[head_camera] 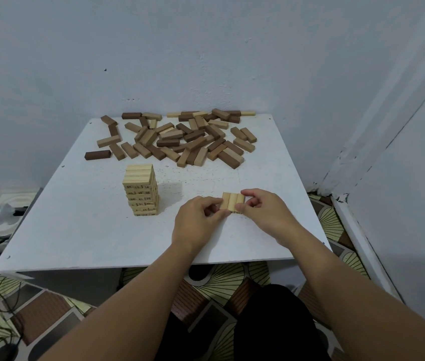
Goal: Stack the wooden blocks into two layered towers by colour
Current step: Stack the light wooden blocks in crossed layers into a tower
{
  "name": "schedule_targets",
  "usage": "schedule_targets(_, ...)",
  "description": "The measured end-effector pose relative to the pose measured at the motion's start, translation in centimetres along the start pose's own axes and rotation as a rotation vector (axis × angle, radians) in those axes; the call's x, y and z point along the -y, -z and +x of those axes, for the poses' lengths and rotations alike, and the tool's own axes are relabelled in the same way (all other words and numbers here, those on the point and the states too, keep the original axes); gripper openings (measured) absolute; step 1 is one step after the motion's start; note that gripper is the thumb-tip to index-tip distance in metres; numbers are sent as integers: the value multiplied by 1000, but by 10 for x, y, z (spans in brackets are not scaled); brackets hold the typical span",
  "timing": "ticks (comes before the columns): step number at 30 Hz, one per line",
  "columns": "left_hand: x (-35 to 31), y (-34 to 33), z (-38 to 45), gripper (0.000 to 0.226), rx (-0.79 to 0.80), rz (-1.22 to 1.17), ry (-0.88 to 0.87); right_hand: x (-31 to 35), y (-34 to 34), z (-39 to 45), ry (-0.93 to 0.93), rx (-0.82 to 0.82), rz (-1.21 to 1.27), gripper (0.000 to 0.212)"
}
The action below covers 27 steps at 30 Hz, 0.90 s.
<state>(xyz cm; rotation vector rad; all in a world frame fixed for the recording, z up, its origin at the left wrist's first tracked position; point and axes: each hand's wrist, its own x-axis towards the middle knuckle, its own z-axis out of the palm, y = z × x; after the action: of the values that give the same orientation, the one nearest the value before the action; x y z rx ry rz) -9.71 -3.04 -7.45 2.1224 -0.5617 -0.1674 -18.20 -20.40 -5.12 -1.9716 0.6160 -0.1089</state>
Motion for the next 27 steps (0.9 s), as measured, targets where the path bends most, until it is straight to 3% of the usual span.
schedule_targets(6, -8, 8, 2, 36, 76, -125, 85, 5, 30, 8, -16, 185, -69, 89)
schedule_targets(14, -32, 34, 47, 96, 425, 125, 139, 8, 24, 5, 58, 122, -292, 80)
schedule_targets(18, -35, 33, 60, 80, 549, 206, 138, 9, 22, 4, 73, 95, -290, 63)
schedule_targets(22, -25, 31, 58, 61, 491, 98, 168, 7, 20, 5, 89, 68, -285, 56)
schedule_targets(27, -14, 30, 52, 61, 434, -15, 171, 5, 19, 6, 100, 55, -291, 55)
